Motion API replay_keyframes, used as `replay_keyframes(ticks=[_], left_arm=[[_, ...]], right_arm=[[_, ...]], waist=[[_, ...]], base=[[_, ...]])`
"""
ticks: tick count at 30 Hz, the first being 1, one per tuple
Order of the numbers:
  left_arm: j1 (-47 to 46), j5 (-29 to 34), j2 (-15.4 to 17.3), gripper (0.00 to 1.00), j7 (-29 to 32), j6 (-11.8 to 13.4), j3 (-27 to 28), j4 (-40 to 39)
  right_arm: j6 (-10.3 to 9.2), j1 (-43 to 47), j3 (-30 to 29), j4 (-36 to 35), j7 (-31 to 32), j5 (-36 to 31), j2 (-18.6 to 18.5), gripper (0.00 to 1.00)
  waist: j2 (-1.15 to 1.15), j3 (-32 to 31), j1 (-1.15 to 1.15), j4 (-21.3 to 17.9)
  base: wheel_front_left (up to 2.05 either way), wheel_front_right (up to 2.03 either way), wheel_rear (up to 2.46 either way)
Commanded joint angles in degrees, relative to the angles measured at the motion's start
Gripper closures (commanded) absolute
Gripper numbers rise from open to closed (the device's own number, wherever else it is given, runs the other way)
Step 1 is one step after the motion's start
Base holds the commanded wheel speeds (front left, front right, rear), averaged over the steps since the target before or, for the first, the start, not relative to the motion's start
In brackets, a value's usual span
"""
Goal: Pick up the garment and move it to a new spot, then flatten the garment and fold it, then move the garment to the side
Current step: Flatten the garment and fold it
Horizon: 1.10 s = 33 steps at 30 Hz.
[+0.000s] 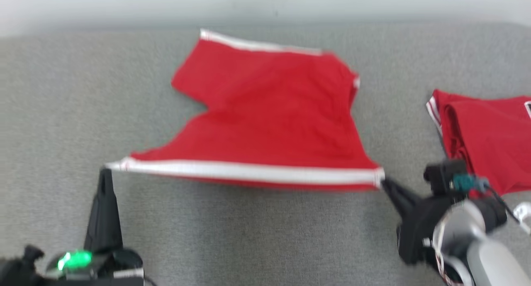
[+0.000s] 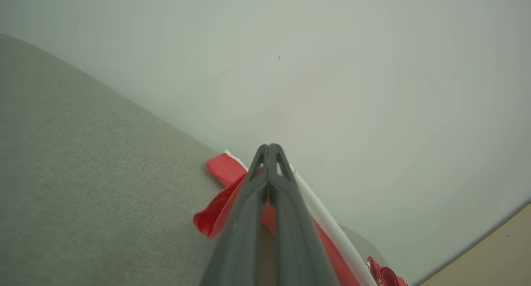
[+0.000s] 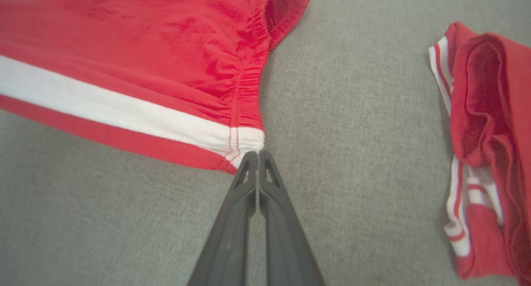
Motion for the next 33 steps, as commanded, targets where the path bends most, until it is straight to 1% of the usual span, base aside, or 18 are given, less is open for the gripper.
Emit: replay_keyframes(ticks=[1, 4, 7, 11, 13, 16, 20, 23, 26, 27, 28, 29, 30, 33], left_arm=[[2.6, -0.4, 0.0, 1.00, -0.3, 0.2, 0.4, -0.8], [6.7, -1.2, -0.3, 1.00, -0.3, 0.2, 1.0, -1.8], [10.6, -2.2, -0.7, 1.00, -0.3, 0.2, 2.8, -3.2], [14.9, -2.4, -1.2, 1.00, -0.2, 0.1, 4.6, -5.6], [15.0, -2.4, -1.6, 1.00, -0.2, 0.1, 5.3, -5.6], [12.8, -1.6, -1.7, 1.00, -0.2, 0.1, 5.3, -5.0], [11.3, -1.4, -1.4, 1.00, -0.2, 0.1, 4.6, -4.5], [10.3, -1.0, -1.4, 1.00, -0.2, 0.1, 4.3, -3.9], [9.4, 0.0, -1.3, 1.00, -0.2, 0.1, 4.0, -2.9], [9.2, 0.3, -1.6, 0.86, -0.3, 0.1, 4.0, -2.6], [9.0, 0.5, -1.9, 0.86, -0.3, 0.1, 3.9, -2.3], [8.6, 1.0, -2.1, 0.87, -0.3, 0.1, 4.1, -2.1], [8.1, 1.6, -2.7, 1.00, -0.3, 0.1, 4.4, -1.6], [7.5, 2.0, -3.3, 1.00, -0.3, 0.1, 4.2, -1.2]], right_arm=[[-0.24, 4.0, -1.5, -2.9, 3.1, -0.3, 0.6, 1.00], [-0.24, 10.5, -3.2, -8.2, 9.2, 0.4, 1.7, 1.00], [-0.24, 16.3, -3.6, -12.2, 14.3, 1.4, 2.4, 1.00], [-0.19, 23.2, -3.5, -16.8, 18.5, 3.4, 4.0, 1.00], [-0.18, 24.7, -2.6, -18.1, 19.8, 4.4, 4.3, 1.00], [-0.19, 25.4, -2.3, -19.3, 20.0, 4.7, 4.0, 1.00], [-0.19, 24.2, -1.9, -19.8, 19.1, 4.3, 4.2, 1.00], [-0.18, 22.4, -1.8, -19.6, 16.9, 3.5, 4.9, 1.00], [-0.19, 21.1, -0.4, -19.3, 15.8, 3.4, 5.1, 1.00], [-0.19, 20.5, 0.1, -19.4, 15.4, 3.4, 5.0, 1.00], [-0.19, 19.9, 0.5, -19.5, 15.0, 3.2, 5.1, 1.00], [-0.19, 19.3, 0.9, -19.6, 14.2, 3.0, 5.3, 0.66], [-0.18, 18.3, 2.1, -19.7, 12.6, 2.7, 6.3, 0.00], [-0.18, 16.3, 4.7, -19.2, 10.4, 1.6, 7.7, 0.00]], waist=[[0.01, -4.2, 0.03, 1.0], [0.01, -5.1, 0.03, 1.2], [0.01, -5.6, 0.03, 1.3], [0.01, -5.7, 0.03, 1.0], [0.01, -5.5, 0.03, 0.8], [0.01, -5.3, 0.03, -0.1], [0.01, -5.3, 0.03, -1.3], [0.01, -5.3, 0.03, -2.1], [0.01, -5.4, 0.03, -2.1], [0.01, -5.4, 0.03, -1.9], [0.01, -5.4, 0.03, -1.7], [0.01, -5.4, 0.03, -1.5], [0.01, -5.3, 0.03, -0.9], [0.01, -5.1, 0.03, 0.2]], base=[[0.00, 0.00, 0.00], [0.00, 0.00, 0.00], [0.00, 0.00, 0.00], [0.00, 0.00, 0.00], [0.00, 0.00, 0.00], [0.00, 0.00, 0.00], [0.00, 0.00, 0.00], [0.00, 0.00, 0.00], [0.00, 0.00, 0.00], [0.00, 0.00, 0.00], [0.00, 0.00, 0.00], [0.00, 0.00, 0.00], [0.00, 0.00, 0.00], [0.00, 0.00, 0.00]])
